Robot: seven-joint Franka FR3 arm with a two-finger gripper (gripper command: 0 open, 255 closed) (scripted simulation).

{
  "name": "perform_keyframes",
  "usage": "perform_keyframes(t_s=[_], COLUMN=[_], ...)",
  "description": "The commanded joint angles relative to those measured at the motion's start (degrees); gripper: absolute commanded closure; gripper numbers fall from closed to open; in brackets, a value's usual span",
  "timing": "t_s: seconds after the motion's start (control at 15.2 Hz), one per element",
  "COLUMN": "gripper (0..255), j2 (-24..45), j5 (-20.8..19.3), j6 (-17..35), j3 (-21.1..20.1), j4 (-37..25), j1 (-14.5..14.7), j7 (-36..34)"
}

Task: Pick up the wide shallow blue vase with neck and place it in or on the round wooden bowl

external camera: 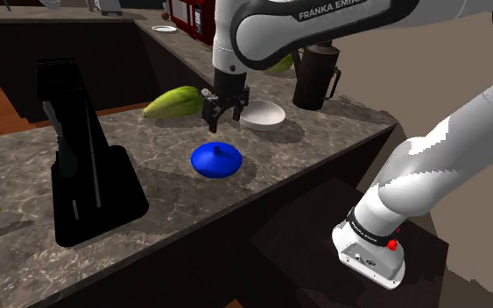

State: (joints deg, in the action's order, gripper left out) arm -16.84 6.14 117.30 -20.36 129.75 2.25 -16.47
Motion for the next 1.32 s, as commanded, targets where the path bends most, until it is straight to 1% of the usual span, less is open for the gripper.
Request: perform_keyframes(t_s=[0.0, 0.07, 0.59, 1.06, 1.12, 1.25], gripper=[0, 0, 0, 0, 255, 255], j2=[4.3, 5.8, 8.5, 8.5, 8.5, 8.5], j5=[-1.3, -1.8, -2.8, -2.8, -2.8, -2.8], j6=[1.6, 2.1, 8.1, 8.1, 8.1, 8.1], j3=[-2.0, -2.6, -3.1, -3.1, -3.1, -3.1], j4=[-1.7, -2.2, 1.2, 1.2, 1.2, 1.2], j1=[0.1, 0.2, 0.1, 0.1, 0.1, 0.1], j7=[-3.2, -4.2, -5.0, -5.0, -5.0, -5.0])
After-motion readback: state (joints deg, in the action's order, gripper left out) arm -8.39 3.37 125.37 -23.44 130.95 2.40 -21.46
